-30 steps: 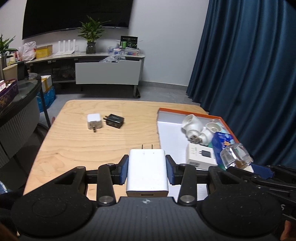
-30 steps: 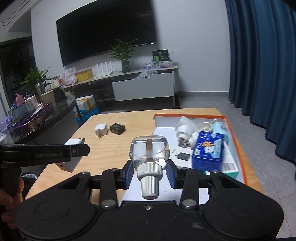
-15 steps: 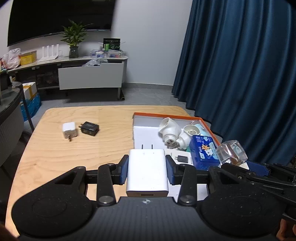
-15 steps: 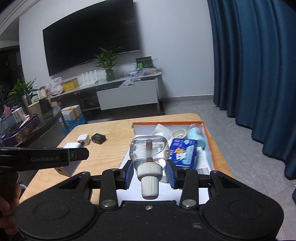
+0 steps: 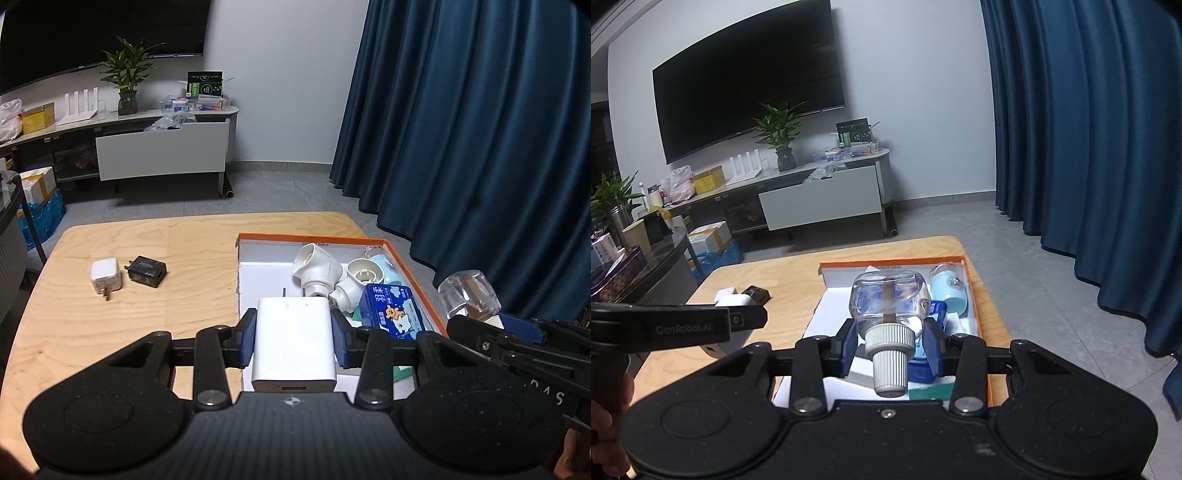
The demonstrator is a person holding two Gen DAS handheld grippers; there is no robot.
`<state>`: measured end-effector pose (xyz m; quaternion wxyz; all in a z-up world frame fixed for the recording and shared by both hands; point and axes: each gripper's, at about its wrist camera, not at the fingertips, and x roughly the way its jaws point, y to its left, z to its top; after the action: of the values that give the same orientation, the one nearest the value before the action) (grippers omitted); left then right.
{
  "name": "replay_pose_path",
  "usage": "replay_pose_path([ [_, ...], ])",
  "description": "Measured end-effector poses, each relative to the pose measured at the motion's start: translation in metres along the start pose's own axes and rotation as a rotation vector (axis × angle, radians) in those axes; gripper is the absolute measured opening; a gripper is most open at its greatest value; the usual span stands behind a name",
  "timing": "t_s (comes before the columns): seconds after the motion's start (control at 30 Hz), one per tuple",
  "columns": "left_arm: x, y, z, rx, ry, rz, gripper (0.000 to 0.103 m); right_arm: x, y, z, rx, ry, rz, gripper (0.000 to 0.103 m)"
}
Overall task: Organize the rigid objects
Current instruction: 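Carry the charger cube and glass bottle with both tools over the white box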
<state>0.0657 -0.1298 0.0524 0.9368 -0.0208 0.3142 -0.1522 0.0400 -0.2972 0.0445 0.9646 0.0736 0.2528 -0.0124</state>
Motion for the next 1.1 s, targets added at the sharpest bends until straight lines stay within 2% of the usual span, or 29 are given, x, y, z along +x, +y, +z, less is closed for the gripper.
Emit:
replay_pose_path([
  [1.1,0.044,-0.006,0.026,0.001,0.046,-0.015,0.041,0.036,-0.015,0.028,0.011,0.014,-0.025,0.047],
])
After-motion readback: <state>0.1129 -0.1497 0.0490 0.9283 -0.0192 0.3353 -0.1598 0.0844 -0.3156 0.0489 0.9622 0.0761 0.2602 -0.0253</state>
